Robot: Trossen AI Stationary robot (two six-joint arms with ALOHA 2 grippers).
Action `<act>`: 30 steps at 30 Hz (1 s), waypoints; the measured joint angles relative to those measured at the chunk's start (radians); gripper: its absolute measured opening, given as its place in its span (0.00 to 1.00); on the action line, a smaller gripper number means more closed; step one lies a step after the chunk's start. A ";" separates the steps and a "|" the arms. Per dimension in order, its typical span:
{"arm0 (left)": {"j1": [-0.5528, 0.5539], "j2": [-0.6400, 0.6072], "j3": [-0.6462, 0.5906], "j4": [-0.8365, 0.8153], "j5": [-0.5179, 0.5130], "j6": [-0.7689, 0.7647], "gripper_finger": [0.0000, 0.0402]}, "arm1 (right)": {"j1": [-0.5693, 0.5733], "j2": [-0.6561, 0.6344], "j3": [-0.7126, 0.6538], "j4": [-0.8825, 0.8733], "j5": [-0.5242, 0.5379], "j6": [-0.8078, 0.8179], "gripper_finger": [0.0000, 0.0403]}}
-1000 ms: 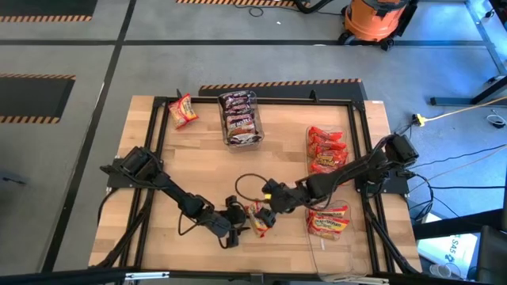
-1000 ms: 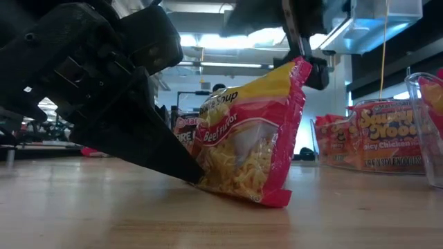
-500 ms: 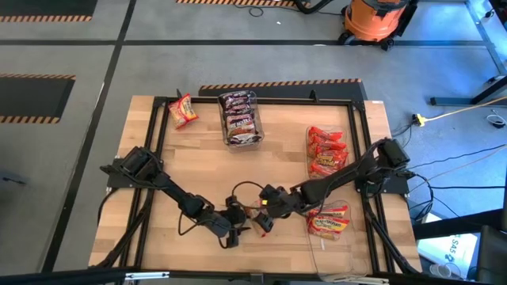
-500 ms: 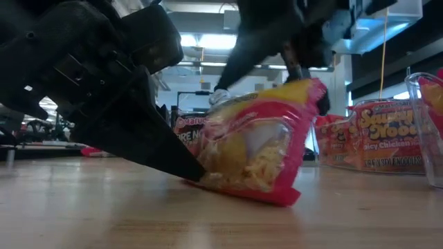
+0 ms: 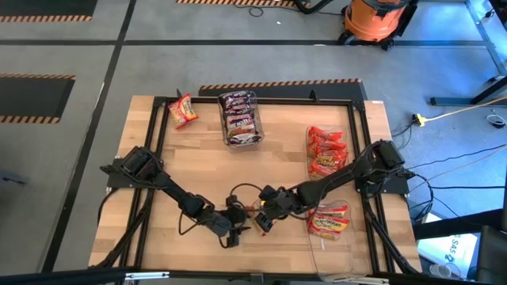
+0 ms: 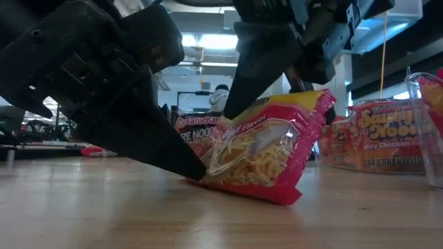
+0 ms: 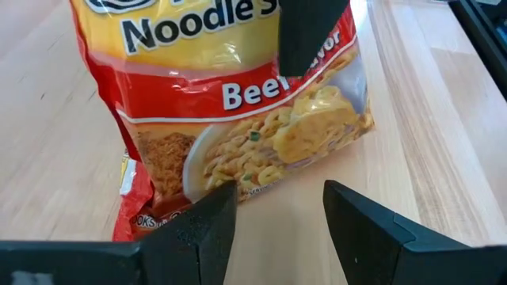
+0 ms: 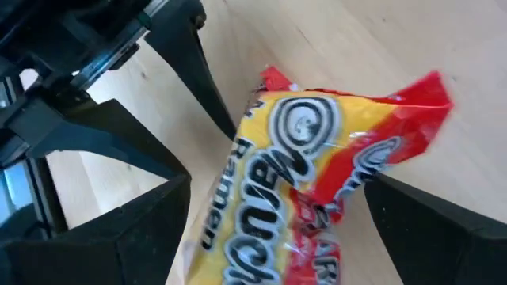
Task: Sort Maruchan noodles
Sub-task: Put the red noodle pack into the bottom transparent bin
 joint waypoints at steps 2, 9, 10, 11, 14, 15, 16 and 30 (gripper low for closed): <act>0.000 0.000 0.000 0.000 -0.002 0.000 0.46 | 0.000 0.018 0.001 0.019 -0.029 0.021 0.89; 0.000 0.000 0.000 0.015 -0.006 0.001 0.46 | 0.000 0.062 -0.001 0.056 -0.102 0.046 0.87; 0.000 0.000 0.000 0.017 -0.005 0.000 0.46 | 0.000 0.065 -0.001 0.056 -0.101 0.046 0.85; 0.000 0.000 0.000 0.018 -0.006 0.001 0.46 | 0.000 0.066 -0.001 0.058 -0.097 0.046 0.82; 0.000 0.000 0.000 0.018 -0.007 0.004 0.46 | 0.000 0.066 -0.001 0.069 -0.084 0.046 0.70; 0.000 0.000 0.000 0.017 -0.007 0.006 0.46 | 0.000 0.066 -0.001 0.075 -0.084 0.045 0.65; 0.000 0.000 0.000 0.015 -0.003 0.008 0.46 | 0.000 0.066 -0.001 0.081 -0.087 0.039 0.60; -0.011 -0.198 0.000 -0.323 0.179 0.011 0.46 | 0.009 0.001 0.032 0.040 -0.135 -0.168 0.41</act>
